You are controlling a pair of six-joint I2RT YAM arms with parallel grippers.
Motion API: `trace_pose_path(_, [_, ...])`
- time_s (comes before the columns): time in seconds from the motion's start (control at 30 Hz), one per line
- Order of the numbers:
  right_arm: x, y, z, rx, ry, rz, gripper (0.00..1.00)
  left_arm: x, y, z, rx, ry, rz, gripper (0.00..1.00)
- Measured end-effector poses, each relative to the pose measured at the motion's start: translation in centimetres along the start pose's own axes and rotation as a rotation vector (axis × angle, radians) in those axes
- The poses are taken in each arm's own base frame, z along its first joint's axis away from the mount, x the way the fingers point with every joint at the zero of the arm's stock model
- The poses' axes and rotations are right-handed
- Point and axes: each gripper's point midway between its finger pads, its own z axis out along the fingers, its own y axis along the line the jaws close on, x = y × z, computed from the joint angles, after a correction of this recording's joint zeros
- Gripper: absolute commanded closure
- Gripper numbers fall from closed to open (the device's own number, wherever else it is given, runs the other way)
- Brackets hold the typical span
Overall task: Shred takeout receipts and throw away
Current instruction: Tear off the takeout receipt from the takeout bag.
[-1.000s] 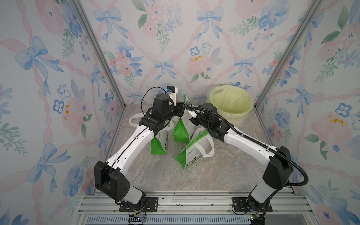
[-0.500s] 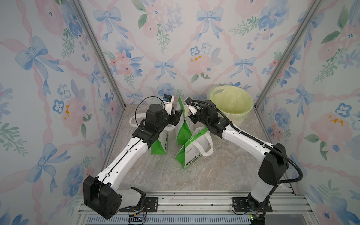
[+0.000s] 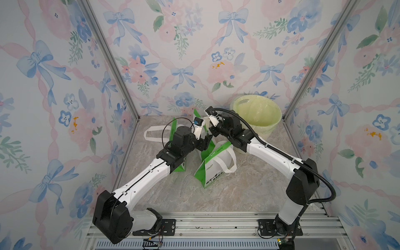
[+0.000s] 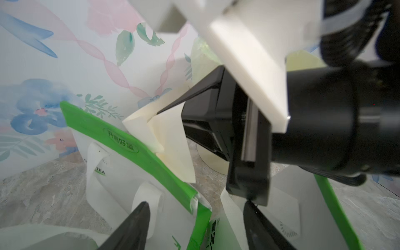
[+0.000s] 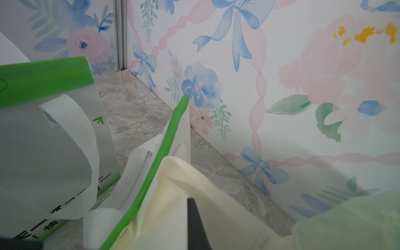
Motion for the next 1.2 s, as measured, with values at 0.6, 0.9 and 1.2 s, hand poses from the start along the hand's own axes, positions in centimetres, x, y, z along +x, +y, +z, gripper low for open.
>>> trace_pose_path(0.6, [-0.4,0.0,-0.2,-0.013,0.0,0.115,1.0,2.2,1.3,4.0,-0.072,0.018,-0.053,0.22])
trace_pose_path(0.9, [-1.0,0.3,-0.2,-0.021,-0.011,0.126,1.0,2.0,2.1,4.9,-0.137,-0.002,-0.052,0.56])
trace_pose_path(1.2, [-1.6,0.0,-0.4,-0.017,-0.019,0.13,1.0,1.7,2.7,5.0,-0.173,-0.018,-0.032,0.81])
